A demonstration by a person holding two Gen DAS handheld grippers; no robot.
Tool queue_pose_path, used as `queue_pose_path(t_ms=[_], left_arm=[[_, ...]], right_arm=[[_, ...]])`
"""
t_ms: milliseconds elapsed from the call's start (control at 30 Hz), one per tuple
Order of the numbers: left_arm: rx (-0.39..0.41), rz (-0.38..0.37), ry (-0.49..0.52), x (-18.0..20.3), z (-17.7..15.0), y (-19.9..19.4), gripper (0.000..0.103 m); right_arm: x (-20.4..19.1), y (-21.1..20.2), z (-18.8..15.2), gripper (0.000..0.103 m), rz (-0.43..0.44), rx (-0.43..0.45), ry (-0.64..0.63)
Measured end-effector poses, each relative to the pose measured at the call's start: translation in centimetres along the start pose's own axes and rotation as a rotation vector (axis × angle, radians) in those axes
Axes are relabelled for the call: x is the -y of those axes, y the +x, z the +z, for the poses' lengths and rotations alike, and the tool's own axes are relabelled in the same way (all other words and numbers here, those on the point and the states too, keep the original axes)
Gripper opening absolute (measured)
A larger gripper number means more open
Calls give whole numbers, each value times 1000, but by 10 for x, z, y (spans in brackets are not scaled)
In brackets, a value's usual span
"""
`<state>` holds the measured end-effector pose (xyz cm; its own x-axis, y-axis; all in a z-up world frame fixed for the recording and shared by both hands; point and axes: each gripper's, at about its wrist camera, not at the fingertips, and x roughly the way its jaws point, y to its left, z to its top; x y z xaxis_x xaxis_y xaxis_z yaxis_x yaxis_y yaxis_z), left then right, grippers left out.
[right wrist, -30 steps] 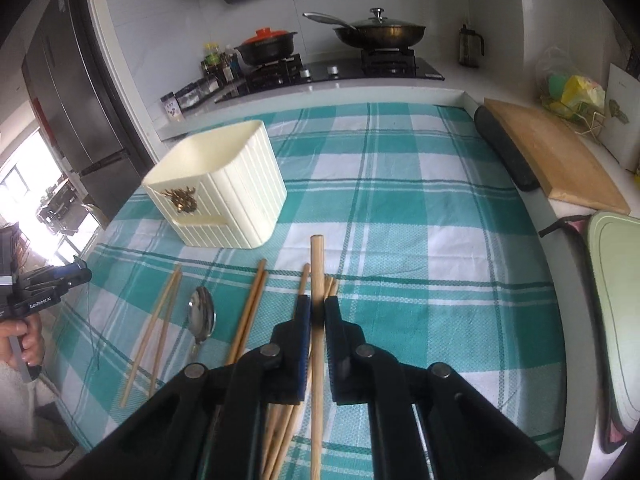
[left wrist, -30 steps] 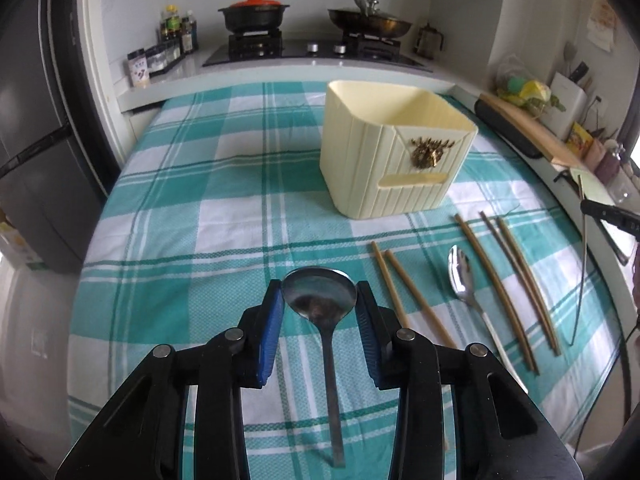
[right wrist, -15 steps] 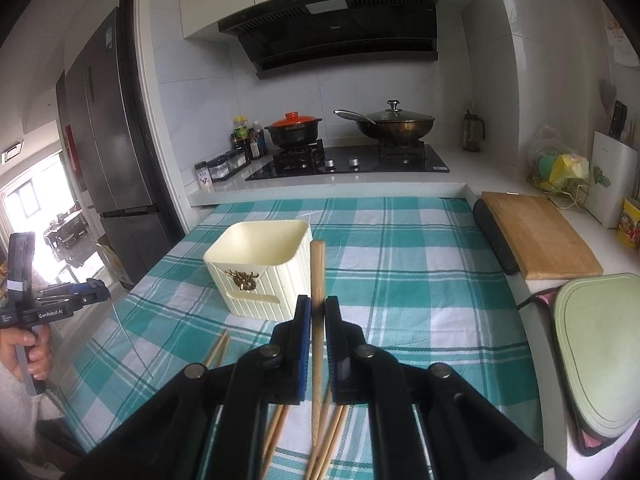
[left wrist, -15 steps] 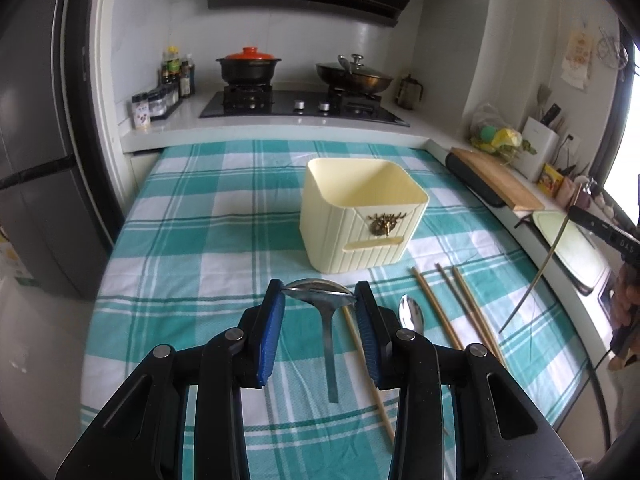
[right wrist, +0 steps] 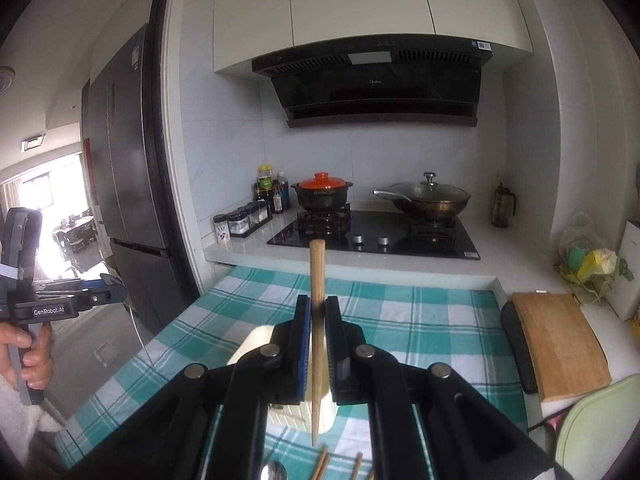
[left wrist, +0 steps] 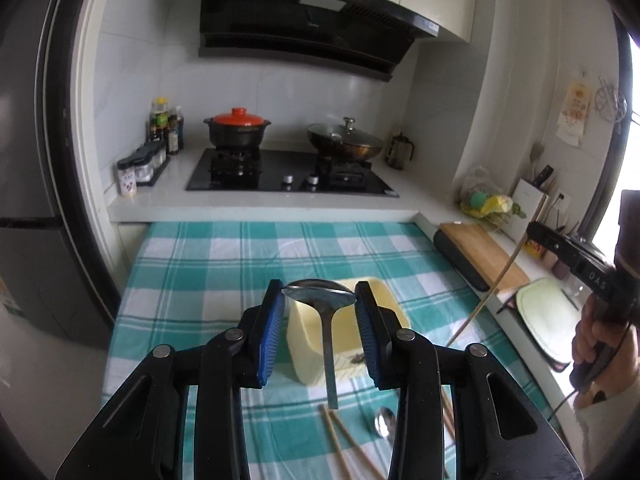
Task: Organize utensils
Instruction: 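Carry the spoon into the cream holder with the left tool while the right tool drops its chopstick in, then open both tools and withdraw them from the holder back over the utensils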
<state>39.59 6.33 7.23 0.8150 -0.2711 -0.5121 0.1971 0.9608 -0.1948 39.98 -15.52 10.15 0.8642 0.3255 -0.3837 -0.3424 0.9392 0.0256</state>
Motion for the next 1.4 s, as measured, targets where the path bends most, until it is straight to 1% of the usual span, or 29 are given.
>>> queue_pose_path(t_ms=[133, 200, 233, 333, 500, 633, 667, 700, 733, 767, 800, 833, 867, 900, 933, 1000, 1033, 1100, 1200, 1300, 1400], left_arm=[[37, -10, -28, 4, 29, 27, 36], [43, 2, -30, 8, 35, 45, 36], [35, 7, -30, 10, 35, 56, 36], [-27, 21, -35, 12, 28, 94, 36], [-169, 48, -27, 11, 3, 154, 36], [-272, 85, -14, 11, -20, 188, 37], [-301, 99, -19, 10, -24, 195, 38], [-319, 110, -29, 8, -26, 199, 43], [-326, 116, -42, 6, -26, 198, 47], [-318, 118, -54, 4, -24, 193, 55], [-300, 118, -59, 3, -21, 185, 60], [-276, 116, -55, 2, -16, 172, 63], [-252, 115, -44, 3, -12, 159, 70], [-223, 118, -25, 4, -8, 142, 77], [-197, 124, -4, 5, -4, 128, 81], [-157, 133, 43, 8, -4, 95, 92], [-145, 132, 67, 10, -7, 78, 93], [-144, 120, 110, 12, -19, 50, 95], [-171, 96, 157, 19, -52, 14, 96], [-201, 72, 179, 27, -95, -10, 96], [-218, 62, 159, 35, -134, -29, 96]], right_arm=[[-12, 29, 19, 7, 17, 52, -19], [-17, 49, 18, 7, 26, 45, -25], [-18, 61, 14, 7, 30, 27, -23], [-20, 97, -3, 7, 36, -56, -19], [-11, 145, -45, 7, 36, -221, 13], [-3, 166, -67, 8, 32, -281, 30], [-1, 170, -68, 10, 22, -292, 29], [1, 172, -67, 21, 5, -299, 28], [3, 172, -64, 30, -9, -294, 37], [7, 167, -59, 46, -11, -270, 58], [11, 160, -52, 48, -10, -241, 79], [13, 152, -45, 48, -9, -221, 88], [14, 144, -39, 48, -9, -206, 85], [12, 134, -33, 48, -14, -192, 75], [11, 122, -29, 48, -19, -181, 62], [6, 98, -24, 52, -17, -168, 35], [3, 85, -24, 53, -10, -164, 24], [0, 58, -29, 57, 8, -165, 8], [-6, 19, -49, 57, 35, -195, -25], [-14, -17, -76, 57, 19, -211, -73], [-25, -52, -105, 57, -25, -195, -124]])
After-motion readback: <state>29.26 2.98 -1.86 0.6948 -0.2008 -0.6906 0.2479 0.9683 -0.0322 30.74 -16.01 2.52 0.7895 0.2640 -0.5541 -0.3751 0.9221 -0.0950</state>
